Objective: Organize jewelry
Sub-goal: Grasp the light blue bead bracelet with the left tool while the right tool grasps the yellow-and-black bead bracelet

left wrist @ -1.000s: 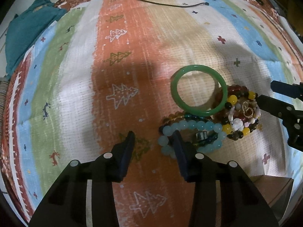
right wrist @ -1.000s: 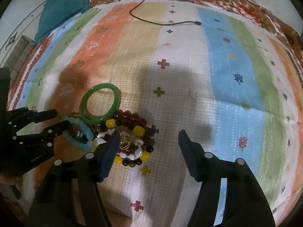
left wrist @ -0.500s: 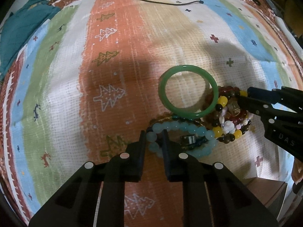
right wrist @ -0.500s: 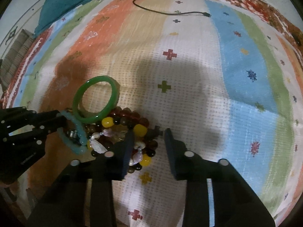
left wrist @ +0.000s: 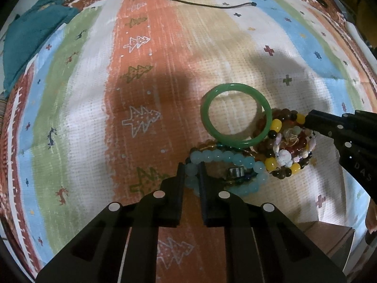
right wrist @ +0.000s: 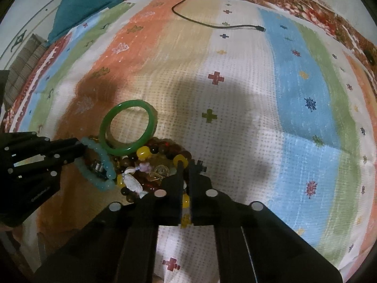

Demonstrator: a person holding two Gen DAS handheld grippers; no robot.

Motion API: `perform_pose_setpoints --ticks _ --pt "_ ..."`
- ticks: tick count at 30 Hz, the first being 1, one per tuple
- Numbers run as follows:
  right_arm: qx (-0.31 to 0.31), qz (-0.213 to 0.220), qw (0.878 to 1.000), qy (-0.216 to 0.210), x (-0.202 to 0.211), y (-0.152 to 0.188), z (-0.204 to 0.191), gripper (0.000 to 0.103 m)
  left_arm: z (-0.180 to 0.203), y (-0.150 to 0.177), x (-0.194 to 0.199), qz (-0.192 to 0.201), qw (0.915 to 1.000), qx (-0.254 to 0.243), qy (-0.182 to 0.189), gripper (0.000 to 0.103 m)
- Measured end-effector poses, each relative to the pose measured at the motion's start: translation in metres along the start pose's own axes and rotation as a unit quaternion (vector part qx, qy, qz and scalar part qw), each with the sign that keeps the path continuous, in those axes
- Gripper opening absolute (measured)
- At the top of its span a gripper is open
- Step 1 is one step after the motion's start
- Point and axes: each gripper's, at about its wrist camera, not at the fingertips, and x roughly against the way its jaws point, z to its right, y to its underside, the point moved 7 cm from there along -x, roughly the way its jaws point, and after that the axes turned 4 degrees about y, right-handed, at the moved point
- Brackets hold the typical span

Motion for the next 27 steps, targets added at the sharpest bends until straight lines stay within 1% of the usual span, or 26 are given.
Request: perform_pose_setpoints --ticks 6,10,11,12,13,14,19,22,25,27 --pt "0.003 0.002 1.0 0.003 0.0004 0.0002 -0.0006 0.003 0.0046 0.0014 0.0045 0.004 1.0 0.0 0.0 0.011" --pt "0.011 -0.001 1.0 0.016 0.0 -0.0019 -0.0017 0.003 0.0039 0.0017 0.0035 0.002 1.0 -0.001 0.0 0.011" --pt "0.014 0.0 1.0 0.021 0.0003 -0.002 -0.0017 0.011 0.0034 0.0024 0.0026 0.0 1.0 -0.002 -0.001 0.011" --pt "0.015 0.002 1.0 0.023 0.0007 -0.0022 -0.0019 0.037 0.0036 0.0021 0.0022 -0.001 1.0 -0.002 -0.002 0.011" --pt "0.014 0.003 1.0 0.02 0.0007 -0.0021 -0.0025 0.048 0.004 0.0023 0.0012 -0.002 1.0 -0.003 -0.003 0.011" --pt "0.017 0.0 1.0 0.015 -0.0005 -0.0012 -0.0044 0.051 0.0043 0.0021 0.0007 -0.003 1.0 -0.003 -0.003 0.011" --pt "0.019 -0.004 1.0 0.022 -0.0047 -0.0012 -0.0027 0.05 0.0039 -0.0002 -0.0002 -0.003 1.0 -0.003 -0.004 0.011" --pt "0.014 -0.001 1.0 0.022 -0.0041 -0.0029 -0.0001 0.045 0.0046 0.0001 -0.0019 -0.003 1.0 -0.004 -0.006 0.011" --pt "0.013 0.002 1.0 0.022 -0.0056 -0.0066 0.0004 0.035 0.0059 0.0007 -0.0033 -0.004 0.9999 -0.006 -0.009 0.011" --pt "0.015 -0.001 1.0 0.018 -0.0083 -0.0073 -0.0008 0.033 0.0071 0.0008 -0.0036 -0.004 0.9999 -0.007 -0.008 0.011"
